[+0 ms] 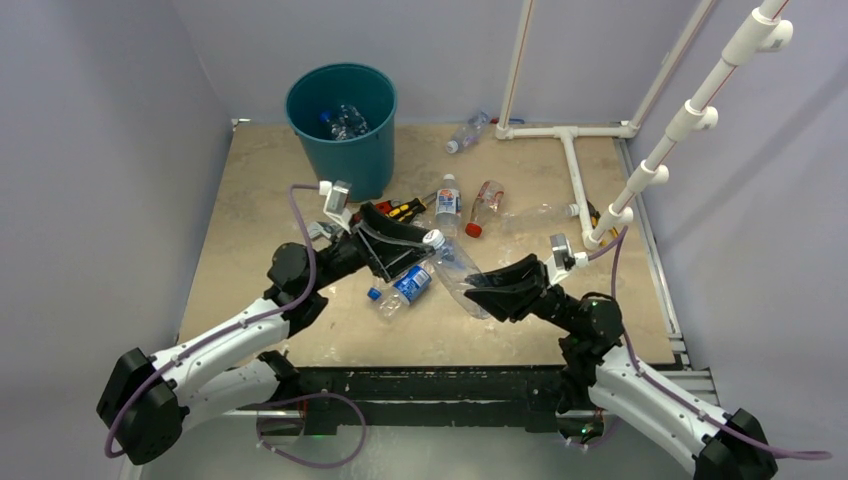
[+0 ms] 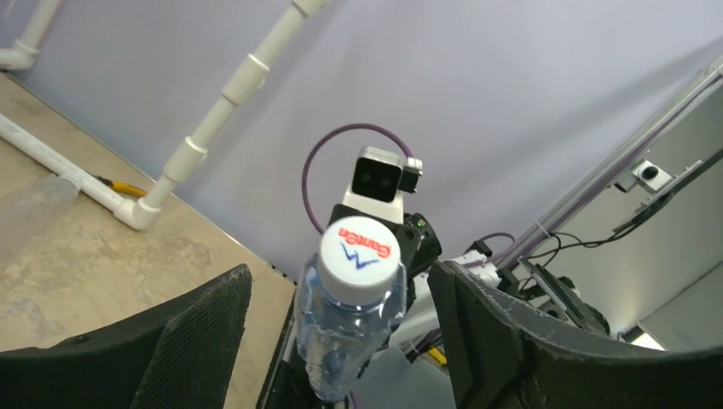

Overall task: Put the plastic bottles in the bin
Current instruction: Pick up the plastic bottle at the center of the board.

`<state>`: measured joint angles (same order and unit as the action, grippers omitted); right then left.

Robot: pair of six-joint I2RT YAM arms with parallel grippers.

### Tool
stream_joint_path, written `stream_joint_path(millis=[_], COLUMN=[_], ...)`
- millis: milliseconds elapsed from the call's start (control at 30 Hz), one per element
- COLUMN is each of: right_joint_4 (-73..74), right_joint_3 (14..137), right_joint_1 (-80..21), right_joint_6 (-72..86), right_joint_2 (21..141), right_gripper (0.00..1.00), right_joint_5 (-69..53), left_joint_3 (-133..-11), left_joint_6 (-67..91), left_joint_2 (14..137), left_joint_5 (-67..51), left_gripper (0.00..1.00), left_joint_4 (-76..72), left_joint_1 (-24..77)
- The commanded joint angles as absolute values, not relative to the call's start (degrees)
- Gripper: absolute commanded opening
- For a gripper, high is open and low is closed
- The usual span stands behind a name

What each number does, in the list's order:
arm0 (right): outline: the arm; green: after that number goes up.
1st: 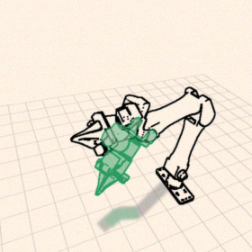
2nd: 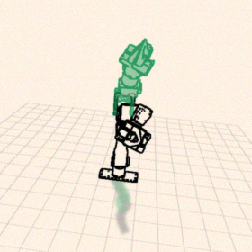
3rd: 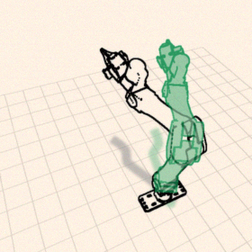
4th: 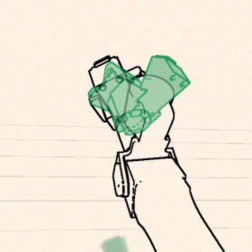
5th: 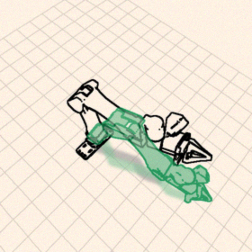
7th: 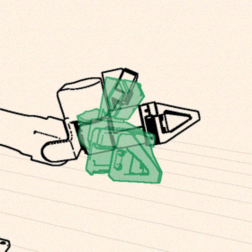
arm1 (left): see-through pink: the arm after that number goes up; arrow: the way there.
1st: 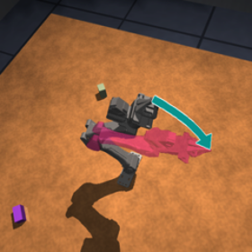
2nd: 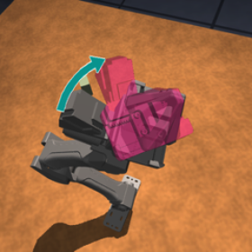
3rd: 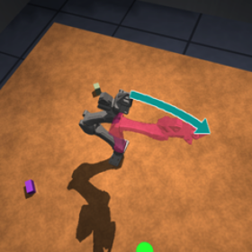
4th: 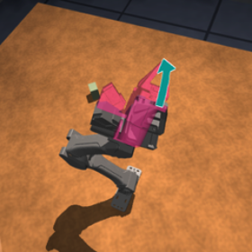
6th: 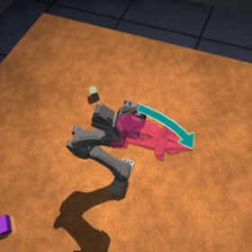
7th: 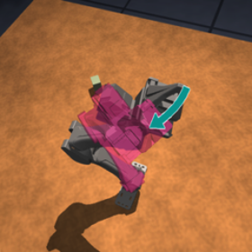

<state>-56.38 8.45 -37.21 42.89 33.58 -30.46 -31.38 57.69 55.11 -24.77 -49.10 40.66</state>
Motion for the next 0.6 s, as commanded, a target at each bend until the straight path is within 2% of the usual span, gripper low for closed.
stream_joint_path(millis=[0,200,400,467,567], right_joint_4=[-60.28,-59.29,-60.29,-60.25,-59.80], right_joint_3=[8.78,8.32,7.31,6.96,6.82], right_joint_1=[-37.73,-38.05,-38.57,-38.72,-38.82], right_joint_6=[44.20,44.39,44.47,44.47,44.18], right_joint_2=[34.67,34.11,35.38,35.39,35.26], right_gripper=[0.00,0.00,0.00,0.00,0.00], right_joint_5=[-28.21,-27.31,-27.39,-27.21,-27.03], left_joint_3=[-32.73,-33.11,-33.69,-34.28,-35.41], left_joint_6=[57.13,56.01,55.24,54.84,54.11], left_joint_2=[56.45,57.39,57.70,57.53,57.32], left_joint_5=[-26.48,-25.97,-25.66,-25.48,-25.02], left_gripper=[0.76,0.71,0.61,0.61,0.68], left_joint_4=[-52.51,-52.29,-52.29,-51.94,-50.94], left_joint_1=[43.17,45.26,45.86,45.86,45.82])
